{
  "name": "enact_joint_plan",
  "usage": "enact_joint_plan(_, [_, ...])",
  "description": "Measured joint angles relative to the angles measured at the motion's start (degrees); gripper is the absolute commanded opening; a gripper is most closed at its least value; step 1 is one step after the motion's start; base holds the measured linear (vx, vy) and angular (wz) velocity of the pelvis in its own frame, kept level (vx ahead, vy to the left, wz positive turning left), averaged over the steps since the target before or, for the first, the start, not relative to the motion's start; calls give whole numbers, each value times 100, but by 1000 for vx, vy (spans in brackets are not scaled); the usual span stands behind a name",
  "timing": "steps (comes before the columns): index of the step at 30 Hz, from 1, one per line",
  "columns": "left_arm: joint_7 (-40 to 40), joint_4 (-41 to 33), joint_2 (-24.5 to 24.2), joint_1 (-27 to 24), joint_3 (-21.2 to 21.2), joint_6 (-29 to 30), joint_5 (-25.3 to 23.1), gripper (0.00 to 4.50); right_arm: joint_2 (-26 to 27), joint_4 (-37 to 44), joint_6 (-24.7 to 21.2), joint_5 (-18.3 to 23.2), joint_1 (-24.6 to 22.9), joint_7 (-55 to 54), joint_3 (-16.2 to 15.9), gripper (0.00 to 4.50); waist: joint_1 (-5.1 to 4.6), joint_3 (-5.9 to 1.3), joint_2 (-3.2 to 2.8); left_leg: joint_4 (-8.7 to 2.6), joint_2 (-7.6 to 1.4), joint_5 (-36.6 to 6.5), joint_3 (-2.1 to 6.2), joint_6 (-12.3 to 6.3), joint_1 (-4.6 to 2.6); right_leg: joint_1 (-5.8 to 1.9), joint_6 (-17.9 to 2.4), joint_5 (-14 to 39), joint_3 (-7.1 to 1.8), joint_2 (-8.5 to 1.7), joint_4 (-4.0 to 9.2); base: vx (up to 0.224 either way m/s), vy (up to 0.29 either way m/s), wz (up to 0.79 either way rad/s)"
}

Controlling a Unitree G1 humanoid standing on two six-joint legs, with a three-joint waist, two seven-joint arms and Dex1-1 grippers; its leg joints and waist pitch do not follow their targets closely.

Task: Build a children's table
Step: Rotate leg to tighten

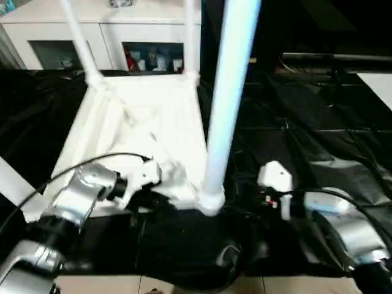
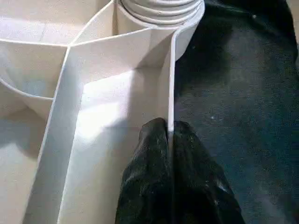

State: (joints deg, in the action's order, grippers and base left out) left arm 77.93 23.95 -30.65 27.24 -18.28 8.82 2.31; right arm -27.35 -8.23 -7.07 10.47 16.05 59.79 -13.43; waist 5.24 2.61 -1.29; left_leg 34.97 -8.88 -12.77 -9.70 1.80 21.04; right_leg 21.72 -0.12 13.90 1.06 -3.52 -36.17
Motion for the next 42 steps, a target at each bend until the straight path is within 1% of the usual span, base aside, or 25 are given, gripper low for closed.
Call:
enact_joint_plan(4, [-69, -253, -14, -102, 5, 166, 0, 0, 154, -222, 107, -12, 179, 95, -156, 438, -11, 0, 1, 2, -7, 1, -11, 0, 6, 8, -1, -1, 0, 1, -1, 0, 0, 0])
enact_joint_plan(7, [-94, -422, -15, -177, 5, 268, 0, 0, 191, -376, 163, -18, 244, 193, -213, 438, -6, 0, 2, 1, -8, 0, -12, -2, 12, 14, -1, -1, 1, 1, -1, 0, 0, 0])
enact_joint_plan(10, [-95, -456, -21, -188, 11, 327, 0, 0, 204, -509, 241, -58, 331, 262, -274, 438, -8, 0, 2, 2, -9, 0, -12, -2, 15, 19, -1, -1, 1, 2, -2, 0, 0, 0])
enact_joint_plan(15, [-117, -484, -24, -191, 8, 372, 0, 0, 355, -733, 294, -119, 433, 304, -285, 438, -5, 0, 2, 7, -10, 1, -13, -2, 15, 19, -1, -1, 1, 2, -7, 0, 0, 0])
enact_joint_plan(16, [-121, -497, -30, -194, 8, 378, 0, 0, 362, -781, 300, -119, 439, 308, -286, 412, -5, 0, 2, 8, -10, 0, -13, -2, 16, 19, -1, -1, 1, 2, -7, 0, 0, 0])
enact_joint_plan(17, [-123, -504, -35, -197, 8, 383, 0, 0, 363, -795, 304, -118, 440, 312, -287, 402, -7, 0, 2, 9, -10, 0, -13, -2, 16, 19, -1, -1, 1, 2, -7, 0, 0, 0])
enact_joint_plan(19, [-130, -520, -43, -201, 9, 418, 0, 0, 366, -835, 347, -115, 452, 369, -318, 397, -12, 0, 2, 9, -10, 1, -13, -3, 15, 19, -1, -1, 1, 2, -9, 0, 0, 0])
enact_joint_plan(20, [-132, -522, -42, -201, 9, 432, 0, 0, 366, -847, 347, -115, 459, 377, -327, 369, -12, 0, 2, 9, -10, 1, -13, -3, 15, 19, -1, -1, 1, 2, -10, 0, 0, 0])
enact_joint_plan(23, [-138, -529, -45, -205, 21, 465, 0, 0, 374, -1000, 378, -121, 601, 487, -392, 356, -14, 0, 3, 15, -12, 1, -13, -3, 15, 21, -1, -1, 1, 3, -17, 0, 0, 0])
enact_joint_plan(25, [-139, -529, -50, -206, 29, 476, 0, 0, 409, -1062, 419, -136, 628, 533, -397, 341, -14, 1, 6, 19, -14, 2, -13, -3, 15, 21, -1, -1, 1, 4, -21, 0, 0, 0])
enact_joint_plan(26, [-140, -529, -55, -207, 33, 481, 0, 0, 436, -1115, 436, -138, 645, 549, -398, 341, -16, 2, 7, 22, -14, 2, -13, -3, 15, 22, -1, -1, 1, 4, -25, 0, 0, 0])
enact_joint_plan(27, [-142, -529, -58, -207, 36, 484, 0, 0, 457, -1172, 469, -139, 668, 565, -398, 320, -19, 3, 8, 24, -14, 2, -13, -3, 15, 23, -1, -1, 0, 4, -28, 0, 0, 0])
enact_joint_plan(30, [-162, -529, -70, -207, 38, 487, 0, 0, 497, -1287, 526, -139, 719, 628, -412, 308, -26, 7, 14, 36, -17, 2, -13, -3, 15, 24, -1, -1, 0, 4, -40, 0, 0, 0])
enact_joint_plan(32, [-173, -528, -77, -207, 38, 490, 0, 0, 516, -1343, 535, -139, 751, 645, -413, 287, -31, 9, 17, 41, -18, 2, -13, -2, 14, 24, -1, -1, 0, 5, -47, 0, 0, 0])
enact_joint_plan(34, [-178, -527, -81, -207, 39, 491, 0, 0, 527, -1400, 539, -139, 793, 673, -421, 278, -38, 10, 18, 44, -19, 2, -13, -2, 14, 24, -1, -1, -1, 5, -50, 0, 0, 0])
enact_joint_plan(39, [-262, -488, -73, -206, 59, 485, -2, 0, 633, -1580, 671, -141, 816, 565, -380, 273, -64, 10, 22, 47, -22, 4, -13, 1, 10, 25, -1, -1, -2, 8, -59, 0, 0, 0])
enact_joint_plan(42, [-557, -204, 105, -28, 94, 351, -99, 0, 802, -1791, 727, -162, 817, 106, -182, 272, -89, 16, 21, 47, -23, 16, -14, 13, 7, 26, -5, -3, -3, 8, -68, 0, 0, 0])
